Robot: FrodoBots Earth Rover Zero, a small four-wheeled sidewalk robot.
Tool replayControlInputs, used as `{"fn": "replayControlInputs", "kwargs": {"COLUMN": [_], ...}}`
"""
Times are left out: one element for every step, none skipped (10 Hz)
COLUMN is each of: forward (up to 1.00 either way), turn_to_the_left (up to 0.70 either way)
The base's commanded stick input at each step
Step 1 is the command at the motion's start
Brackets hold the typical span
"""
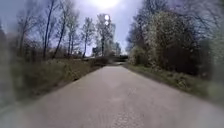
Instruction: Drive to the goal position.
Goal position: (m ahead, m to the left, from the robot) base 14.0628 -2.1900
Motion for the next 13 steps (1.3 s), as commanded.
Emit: {"fn": "replayControlInputs", "kwargs": {"forward": [0.70, 0.70, 0.70, 0.70, 0.70, 0.70, 0.70, 0.70, 0.70, 0.70, 0.70, 0.70, 0.70], "turn_to_the_left": [0.00, 0.00, 0.00, 0.00, 0.00, 0.00, 0.00, 0.00, 0.00, 0.00, 0.00, 0.00, 0.00]}}
